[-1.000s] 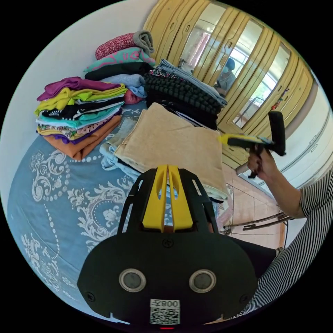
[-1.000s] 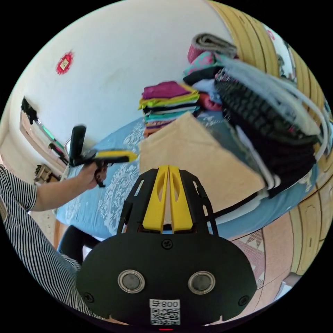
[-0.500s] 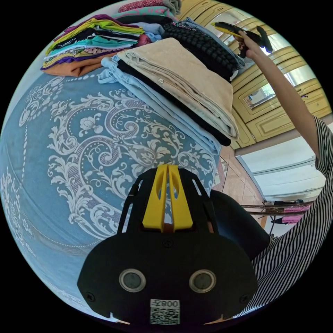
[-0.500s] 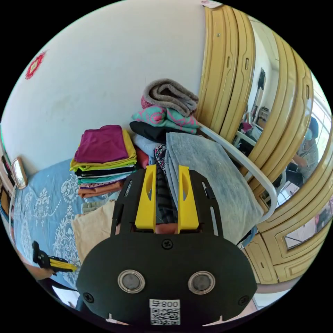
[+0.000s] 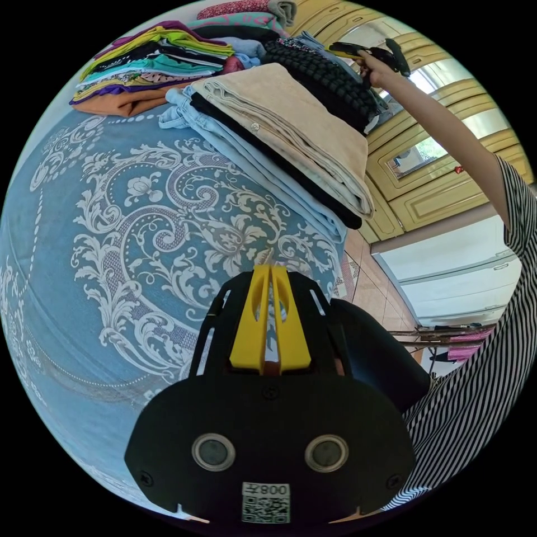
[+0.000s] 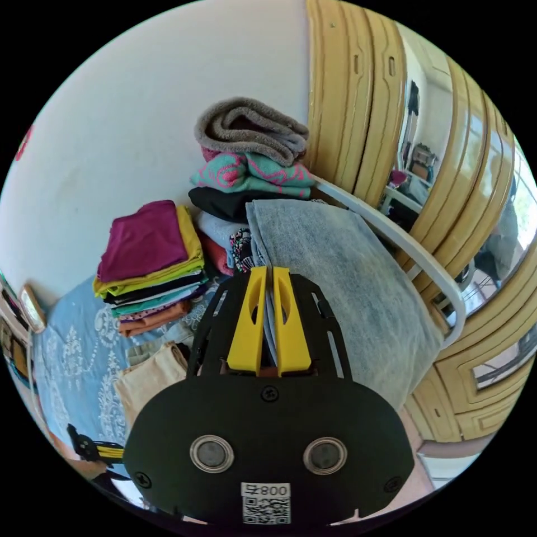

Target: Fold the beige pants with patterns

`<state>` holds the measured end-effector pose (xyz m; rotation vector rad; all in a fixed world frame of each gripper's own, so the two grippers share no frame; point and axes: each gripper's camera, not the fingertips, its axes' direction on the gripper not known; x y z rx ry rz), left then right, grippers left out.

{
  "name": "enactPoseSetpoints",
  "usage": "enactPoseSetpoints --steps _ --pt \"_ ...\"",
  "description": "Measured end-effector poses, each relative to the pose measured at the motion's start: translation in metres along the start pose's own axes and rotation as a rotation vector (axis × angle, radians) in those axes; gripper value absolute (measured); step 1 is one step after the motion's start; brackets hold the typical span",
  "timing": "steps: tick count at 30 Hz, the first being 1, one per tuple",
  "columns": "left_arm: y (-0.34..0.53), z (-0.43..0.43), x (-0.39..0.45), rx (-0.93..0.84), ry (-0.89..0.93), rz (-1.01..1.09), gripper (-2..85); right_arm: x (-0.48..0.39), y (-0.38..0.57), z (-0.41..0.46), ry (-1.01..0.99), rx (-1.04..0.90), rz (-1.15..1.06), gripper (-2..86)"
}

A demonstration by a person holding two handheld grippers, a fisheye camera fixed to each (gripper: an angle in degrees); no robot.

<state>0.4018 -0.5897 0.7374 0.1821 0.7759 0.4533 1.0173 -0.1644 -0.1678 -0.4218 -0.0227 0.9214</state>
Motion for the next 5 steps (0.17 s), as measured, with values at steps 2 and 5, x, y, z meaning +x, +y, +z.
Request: enactPoseSetpoints --steps 2,5 --pt "0.008 -0.022 0.006 0.016 0.017 -0.016 0.2 0.018 0.006 -0.008 -0.120 -0.002 0.101 0.9" --pt "0.022 -0.063 0.018 0.060 0.049 -0.033 0.2 0.038 0.021 -0.026 -0.261 0.055 0.200 0.2"
